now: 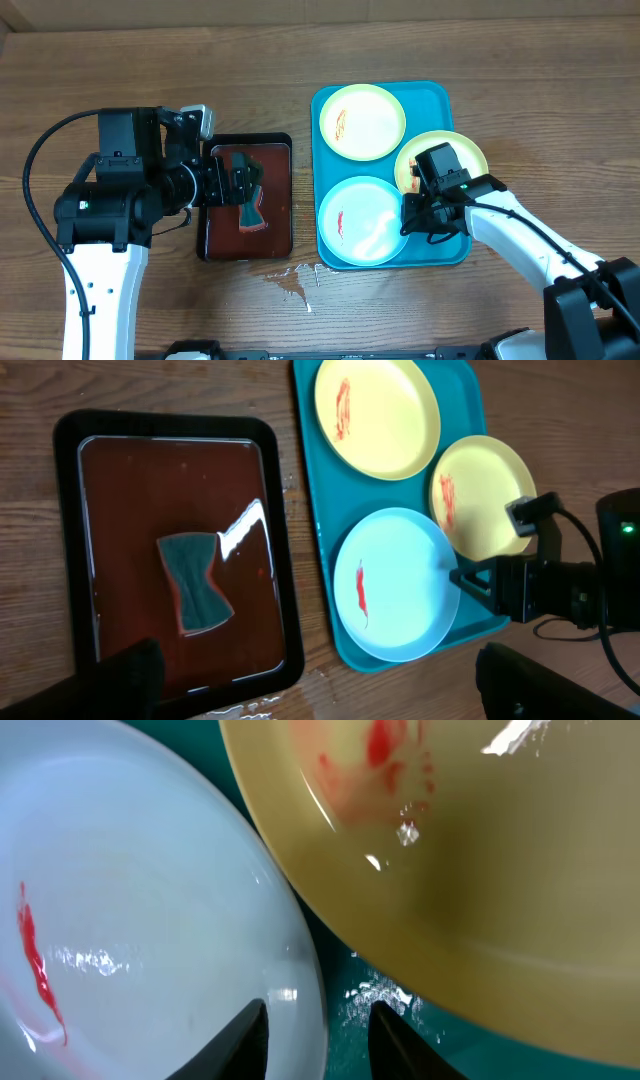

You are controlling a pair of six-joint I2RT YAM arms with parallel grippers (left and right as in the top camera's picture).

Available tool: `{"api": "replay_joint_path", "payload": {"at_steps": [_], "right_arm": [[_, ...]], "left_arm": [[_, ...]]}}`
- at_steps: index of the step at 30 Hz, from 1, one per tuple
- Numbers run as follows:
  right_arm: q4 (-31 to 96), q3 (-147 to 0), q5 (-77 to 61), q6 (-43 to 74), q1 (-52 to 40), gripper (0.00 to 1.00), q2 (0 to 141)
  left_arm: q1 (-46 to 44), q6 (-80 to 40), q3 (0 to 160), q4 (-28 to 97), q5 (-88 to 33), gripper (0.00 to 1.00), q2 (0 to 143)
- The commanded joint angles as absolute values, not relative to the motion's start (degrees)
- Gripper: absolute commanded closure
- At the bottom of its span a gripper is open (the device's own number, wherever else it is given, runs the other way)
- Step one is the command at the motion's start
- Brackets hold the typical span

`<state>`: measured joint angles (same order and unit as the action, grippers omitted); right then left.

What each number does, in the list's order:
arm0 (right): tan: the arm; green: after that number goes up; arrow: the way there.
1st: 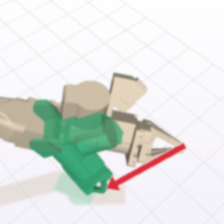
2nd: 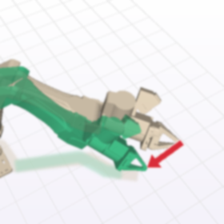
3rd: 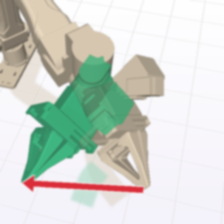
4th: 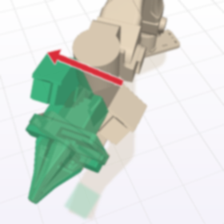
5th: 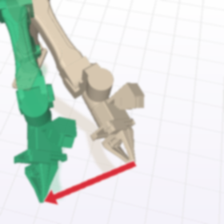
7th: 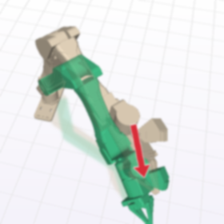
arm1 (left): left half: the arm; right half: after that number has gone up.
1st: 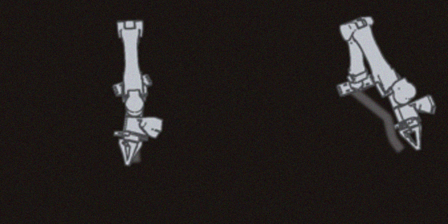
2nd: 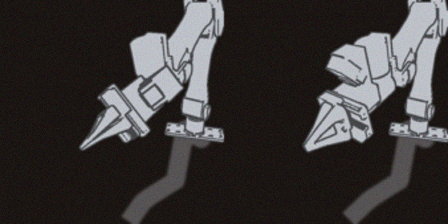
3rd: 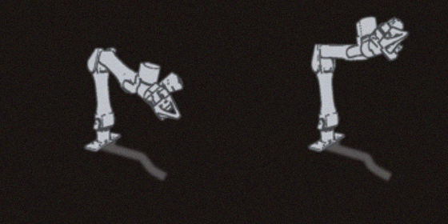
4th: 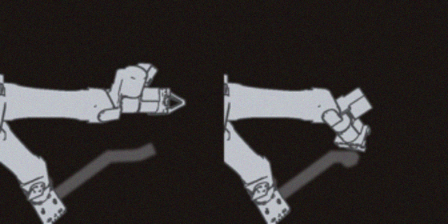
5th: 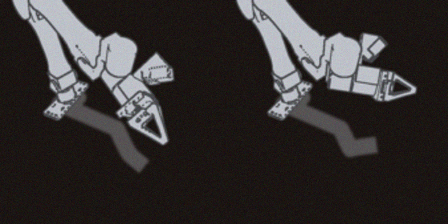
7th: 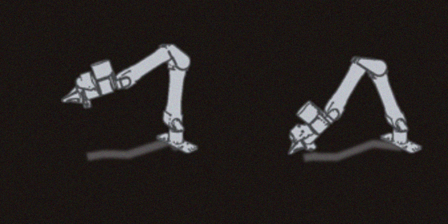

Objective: Clean dirty plates on tray and stack at the side

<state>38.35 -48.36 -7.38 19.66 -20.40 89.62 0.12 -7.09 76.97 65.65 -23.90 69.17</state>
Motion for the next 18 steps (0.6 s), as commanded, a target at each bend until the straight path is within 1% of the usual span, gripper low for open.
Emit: {"api": "replay_joint_path", "payload": {"at_steps": [1, 5, 8, 9, 11, 13, 16, 18], "right_arm": [[35.9, -45.8, -6.5, 19.8, -20.6, 0.68, 89.7], [33.0, -43.2, -5.8, 19.8, -20.6, 0.78, 89.7], [32.7, -43.1, -4.5, 19.8, -20.6, 0.90, 89.7], [32.2, -43.1, -4.5, 19.9, -20.6, 0.94, 89.7], [31.4, -43.1, -4.4, 21.3, -20.6, 0.96, 89.7], [30.5, -43.1, -4.3, 22.6, -20.6, 0.96, 89.7], [29.9, -43.1, -4.3, 22.8, -20.6, 0.96, 89.7], [29.9, -43.1, -4.3, 22.7, -20.6, 0.96, 89.7]], "left_arm": [[0.3, -5.8, 78.0, 65.8, -23.0, 0.00, 70.2], [0.3, -5.8, 78.0, 66.5, -23.0, 0.00, 71.7], [0.3, -5.8, 78.0, 66.7, -22.9, 0.01, 73.1], [0.3, -5.8, 78.0, 66.7, -22.9, 0.04, 73.8], [0.2, -5.7, 78.0, 66.8, -22.9, 0.10, 75.3], [-0.5, -5.8, 78.0, 67.2, -22.3, 0.19, 77.2], [-3.0, -6.2, 78.0, 67.6, -18.6, 0.28, 80.4], [-5.5, -8.6, 78.0, 67.7, -14.0, 0.30, 82.9]]}}
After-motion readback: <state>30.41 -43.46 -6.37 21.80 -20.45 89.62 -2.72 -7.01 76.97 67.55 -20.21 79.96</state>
